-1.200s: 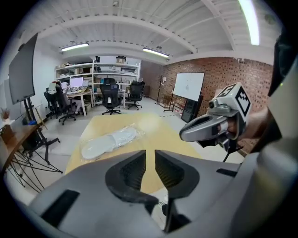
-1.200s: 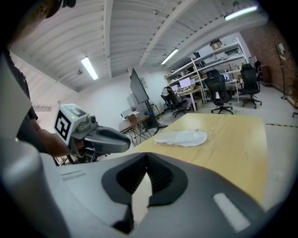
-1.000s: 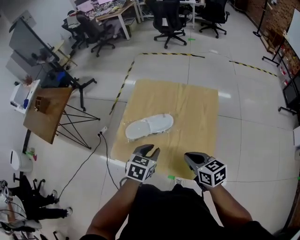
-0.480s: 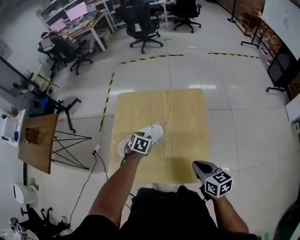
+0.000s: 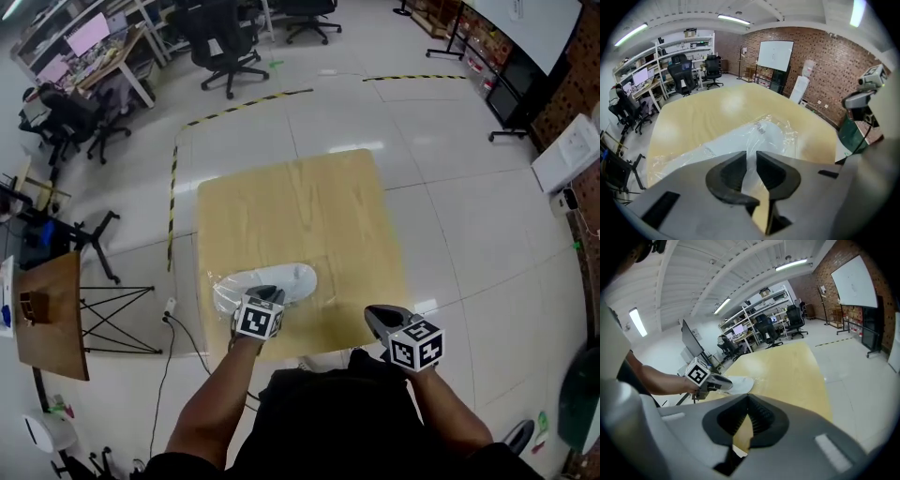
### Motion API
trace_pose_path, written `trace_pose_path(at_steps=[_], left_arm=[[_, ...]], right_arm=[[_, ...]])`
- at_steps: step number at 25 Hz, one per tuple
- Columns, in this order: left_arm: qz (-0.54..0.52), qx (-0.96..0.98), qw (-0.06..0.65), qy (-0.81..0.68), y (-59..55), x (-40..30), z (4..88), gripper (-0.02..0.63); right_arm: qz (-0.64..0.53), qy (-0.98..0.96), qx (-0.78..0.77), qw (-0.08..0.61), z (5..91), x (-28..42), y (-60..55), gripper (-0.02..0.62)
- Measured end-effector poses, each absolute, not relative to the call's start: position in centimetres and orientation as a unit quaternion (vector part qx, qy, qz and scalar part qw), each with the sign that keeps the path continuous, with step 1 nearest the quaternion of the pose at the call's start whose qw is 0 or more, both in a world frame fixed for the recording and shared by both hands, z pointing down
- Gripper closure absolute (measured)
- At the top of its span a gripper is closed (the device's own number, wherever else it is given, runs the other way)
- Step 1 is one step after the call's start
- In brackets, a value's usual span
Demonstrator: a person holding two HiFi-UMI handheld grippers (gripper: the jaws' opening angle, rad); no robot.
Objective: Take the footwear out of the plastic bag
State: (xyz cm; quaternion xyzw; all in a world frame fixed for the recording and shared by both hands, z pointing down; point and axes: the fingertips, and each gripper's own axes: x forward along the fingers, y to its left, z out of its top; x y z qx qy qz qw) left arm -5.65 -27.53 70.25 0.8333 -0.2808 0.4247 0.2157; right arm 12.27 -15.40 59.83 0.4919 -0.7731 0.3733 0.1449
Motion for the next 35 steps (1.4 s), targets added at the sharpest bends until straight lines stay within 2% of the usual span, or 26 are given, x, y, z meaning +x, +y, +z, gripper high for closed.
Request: trace_pose_path(at_steps=[6,10,16,22,27,35], left_arm=[[0.386,0.846,0.256,-0.264,-21.8,-5.0,69.6,0.543],[0.357,0.857,0.254,-0.272,-20.4,-5.8,68.4,0.553],[0.355,0.864,0.228,-0.275,-20.3,-6.6,66.8,0.568],[0.359,0.864,0.216,-0.279,-19.9,-6.9,66.3,0.568],[0.373,0.864,0.213,-0.263,-19.3,-7.2,66.9,0.562],[0.394,0.855,0.207,-0.268,-19.8,-8.7,68.0,0.551]], right_arm=[[0.382,-0.788,0.446,0.185,62.5,9.0,-16.7,0.592],[0.405,-0.790,0.403,0.222,66.0,5.3,-17.1,0.583],[0.434,-0.779,0.375,0.253,68.7,3.1,-19.2,0.529],[0.473,-0.764,0.344,0.274,70.2,2.1,-19.1,0.430],[0.482,-0.761,0.324,0.290,71.1,0.9,-18.9,0.444],[0.484,-0.769,0.343,0.240,68.6,4.6,-19.4,0.506]])
